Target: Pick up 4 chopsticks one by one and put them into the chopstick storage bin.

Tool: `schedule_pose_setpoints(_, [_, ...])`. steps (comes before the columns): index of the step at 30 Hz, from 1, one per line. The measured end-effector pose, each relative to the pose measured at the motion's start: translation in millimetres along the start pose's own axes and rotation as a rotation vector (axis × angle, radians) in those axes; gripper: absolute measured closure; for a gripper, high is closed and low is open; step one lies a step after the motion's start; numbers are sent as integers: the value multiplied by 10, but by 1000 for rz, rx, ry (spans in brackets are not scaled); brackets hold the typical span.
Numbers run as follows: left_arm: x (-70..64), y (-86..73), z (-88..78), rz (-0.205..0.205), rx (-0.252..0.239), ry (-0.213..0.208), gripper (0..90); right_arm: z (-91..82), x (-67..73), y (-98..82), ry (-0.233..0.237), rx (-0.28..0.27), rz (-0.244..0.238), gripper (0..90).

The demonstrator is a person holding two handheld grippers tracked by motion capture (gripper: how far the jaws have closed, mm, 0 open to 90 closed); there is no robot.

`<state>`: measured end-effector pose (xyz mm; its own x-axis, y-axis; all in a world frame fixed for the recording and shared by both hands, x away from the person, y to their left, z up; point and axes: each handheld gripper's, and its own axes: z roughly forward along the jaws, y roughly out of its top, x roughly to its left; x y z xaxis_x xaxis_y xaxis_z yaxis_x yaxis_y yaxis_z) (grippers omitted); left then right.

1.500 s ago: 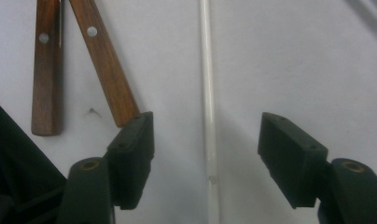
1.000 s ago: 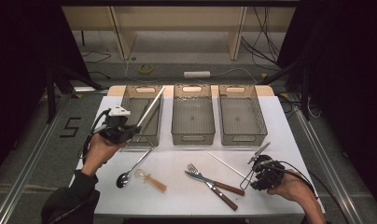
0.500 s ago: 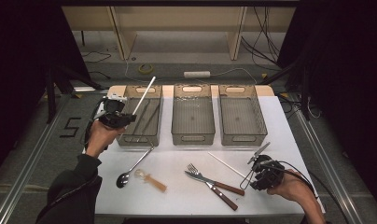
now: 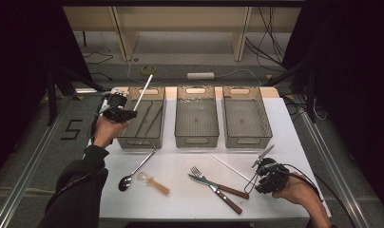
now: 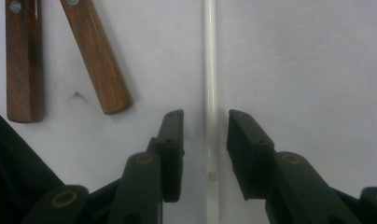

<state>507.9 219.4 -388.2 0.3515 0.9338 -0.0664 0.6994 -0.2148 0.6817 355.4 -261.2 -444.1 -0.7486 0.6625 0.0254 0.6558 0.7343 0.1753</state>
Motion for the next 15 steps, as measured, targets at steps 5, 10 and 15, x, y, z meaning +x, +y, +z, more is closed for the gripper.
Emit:
schedule_pose_setpoints(5, [55, 13, 85, -28, 20, 13, 852, 15, -8, 5, 2, 4, -5, 693])
schedule_pose_setpoints(10, [78, 10, 157, -52, 29, 15, 851, 23, -12, 9, 9, 8, -8, 704])
schedule_pose_setpoints(15, [98, -13, 209, -83, 30, 21, 843, 22, -11, 5, 10, 6, -10, 713])
